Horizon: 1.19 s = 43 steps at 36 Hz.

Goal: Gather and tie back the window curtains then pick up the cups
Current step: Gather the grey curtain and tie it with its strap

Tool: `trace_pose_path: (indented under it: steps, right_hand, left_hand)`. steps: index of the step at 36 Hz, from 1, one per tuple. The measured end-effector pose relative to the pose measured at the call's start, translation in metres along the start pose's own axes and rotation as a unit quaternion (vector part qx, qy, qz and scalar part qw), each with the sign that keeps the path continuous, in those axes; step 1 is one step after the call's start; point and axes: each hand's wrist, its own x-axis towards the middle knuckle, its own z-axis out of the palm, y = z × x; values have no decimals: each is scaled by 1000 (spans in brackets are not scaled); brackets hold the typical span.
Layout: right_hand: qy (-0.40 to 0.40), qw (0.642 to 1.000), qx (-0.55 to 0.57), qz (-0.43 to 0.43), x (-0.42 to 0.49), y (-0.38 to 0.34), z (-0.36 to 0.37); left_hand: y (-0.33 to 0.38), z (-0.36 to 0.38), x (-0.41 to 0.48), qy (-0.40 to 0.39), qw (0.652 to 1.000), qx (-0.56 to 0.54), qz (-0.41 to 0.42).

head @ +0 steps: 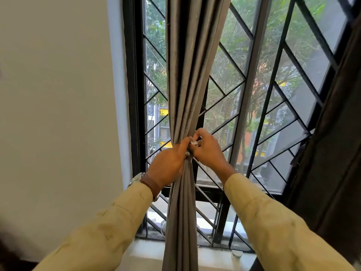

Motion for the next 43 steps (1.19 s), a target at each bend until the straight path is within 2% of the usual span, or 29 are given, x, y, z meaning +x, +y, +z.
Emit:
trace_pose_path:
  steps: [9, 20, 25, 28, 38, 43]
  right_hand:
    - [5, 999, -31, 10, 0, 4, 1]
    - [-60, 998, -25, 8, -1, 1, -6]
    - [12, 999, -48, -13, -3, 11, 4]
    - [23, 998, -58, -29, -6, 15, 8]
    - [-84, 992, -64, -64, -13, 17, 9]
    - [-106, 988, -103, -36, -6, 15, 6]
  left_hand:
    - [-2, 0, 1, -8, 999, 34, 9]
    - [-10, 0, 3, -11, 997, 70, 23]
    - [-13, 5, 1, -10, 998, 49, 30]
    - [-9, 2, 1, -12, 999, 31, 28]
    - [-17, 6, 6, -32, 996, 82, 14]
    - [-8, 0, 22, -100, 989, 103, -24]
